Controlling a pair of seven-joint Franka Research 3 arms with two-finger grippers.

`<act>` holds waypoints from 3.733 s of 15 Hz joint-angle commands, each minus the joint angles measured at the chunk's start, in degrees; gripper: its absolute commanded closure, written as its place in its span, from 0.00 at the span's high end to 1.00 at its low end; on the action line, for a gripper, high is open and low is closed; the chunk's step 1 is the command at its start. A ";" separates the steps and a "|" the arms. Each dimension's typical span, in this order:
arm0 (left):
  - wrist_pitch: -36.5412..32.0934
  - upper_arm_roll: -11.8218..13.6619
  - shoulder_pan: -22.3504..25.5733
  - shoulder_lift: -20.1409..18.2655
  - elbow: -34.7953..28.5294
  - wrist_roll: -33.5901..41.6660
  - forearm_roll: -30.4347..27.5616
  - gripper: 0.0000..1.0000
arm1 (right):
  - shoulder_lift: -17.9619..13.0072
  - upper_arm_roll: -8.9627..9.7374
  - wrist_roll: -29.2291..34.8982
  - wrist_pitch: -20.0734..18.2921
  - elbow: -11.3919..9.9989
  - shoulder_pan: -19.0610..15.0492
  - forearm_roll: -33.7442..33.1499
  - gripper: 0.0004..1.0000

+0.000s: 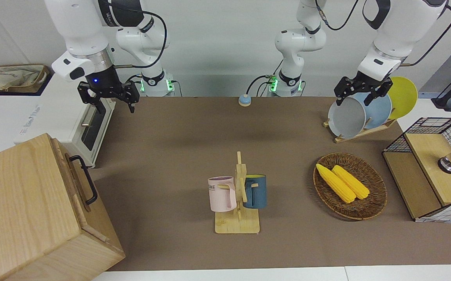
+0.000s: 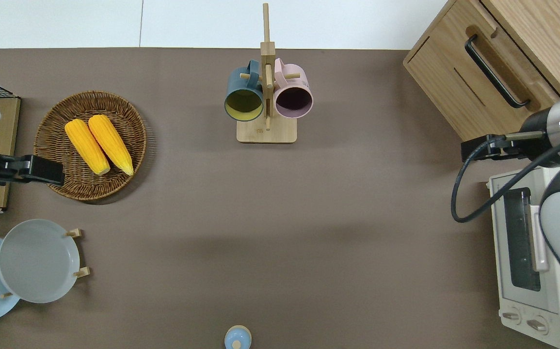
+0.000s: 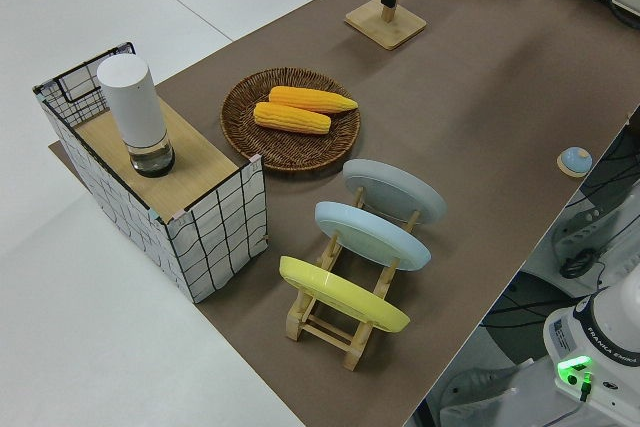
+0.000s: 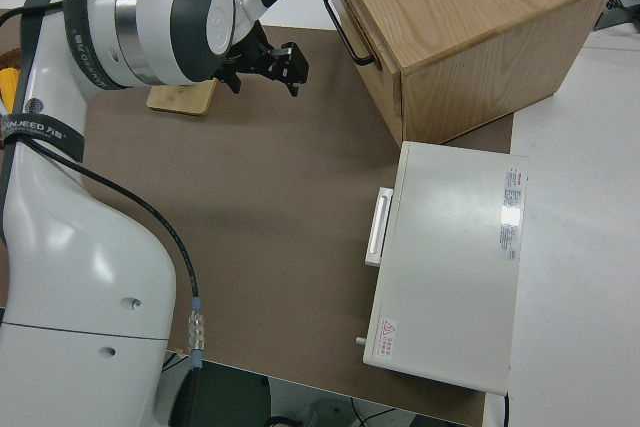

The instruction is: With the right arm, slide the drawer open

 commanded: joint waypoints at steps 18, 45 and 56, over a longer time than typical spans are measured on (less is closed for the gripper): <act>-1.13 -0.40 0.31 0.65 1.40 0.47 0.98 0.99 | 0.84 0.18 -0.62 -1.35 3.33 -1.26 -1.26 0.99; -1.13 -0.40 0.31 0.65 1.40 0.56 0.98 0.99 | 5.85 1.41 6.31 -1.88 2.45 11.82 -39.47 0.99; -1.13 -0.40 0.31 0.65 1.40 0.56 0.98 0.99 | 15.16 1.41 15.90 -1.88 -0.88 19.38 -63.98 0.99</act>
